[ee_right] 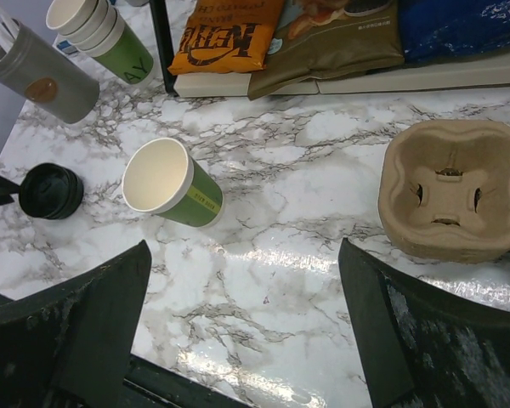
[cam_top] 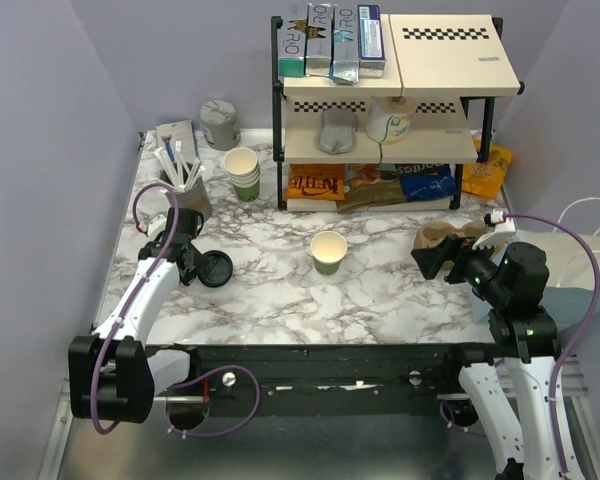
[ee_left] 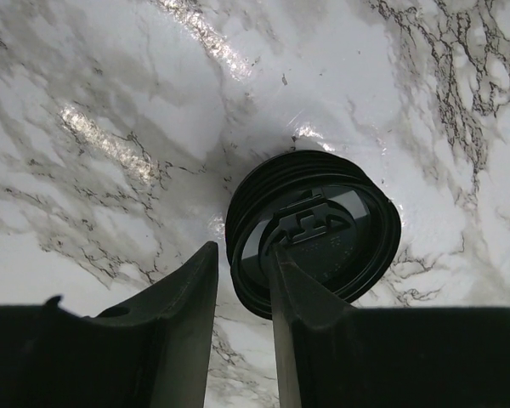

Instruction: Pack the takeout coffee

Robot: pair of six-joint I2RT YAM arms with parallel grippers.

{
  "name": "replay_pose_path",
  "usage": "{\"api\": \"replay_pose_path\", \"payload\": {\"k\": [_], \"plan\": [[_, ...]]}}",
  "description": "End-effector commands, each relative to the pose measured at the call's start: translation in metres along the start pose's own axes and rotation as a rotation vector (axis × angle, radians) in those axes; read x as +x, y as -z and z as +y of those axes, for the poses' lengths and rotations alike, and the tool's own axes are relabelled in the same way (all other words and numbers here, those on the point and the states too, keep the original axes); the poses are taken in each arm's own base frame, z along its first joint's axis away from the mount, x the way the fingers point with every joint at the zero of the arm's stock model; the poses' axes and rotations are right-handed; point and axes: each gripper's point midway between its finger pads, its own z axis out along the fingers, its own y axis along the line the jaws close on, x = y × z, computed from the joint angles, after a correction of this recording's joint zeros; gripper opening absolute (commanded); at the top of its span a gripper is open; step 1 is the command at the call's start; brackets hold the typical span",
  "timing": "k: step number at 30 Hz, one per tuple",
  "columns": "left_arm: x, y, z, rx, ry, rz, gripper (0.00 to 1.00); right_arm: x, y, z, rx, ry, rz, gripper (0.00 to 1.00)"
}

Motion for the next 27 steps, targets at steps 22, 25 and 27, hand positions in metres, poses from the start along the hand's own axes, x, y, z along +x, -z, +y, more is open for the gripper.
{"api": "replay_pose_path", "payload": {"k": [22, 25, 27], "plan": [[-0.0017, -0.0077, -0.0049, -0.014, -0.033, 0.023, 0.17, -0.0003, 0.003, -0.0043, 0.026, 0.009, -0.018, 1.0], [-0.001, -0.0079, -0.0042, -0.015, -0.034, 0.024, 0.11, -0.0003, 0.0033, -0.0051, 0.03, 0.009, -0.021, 1.0], [-0.0005, -0.0075, -0.0038, -0.015, -0.036, 0.026, 0.07, -0.0009, 0.0038, -0.0044, 0.027, 0.011, -0.023, 1.0]]}}
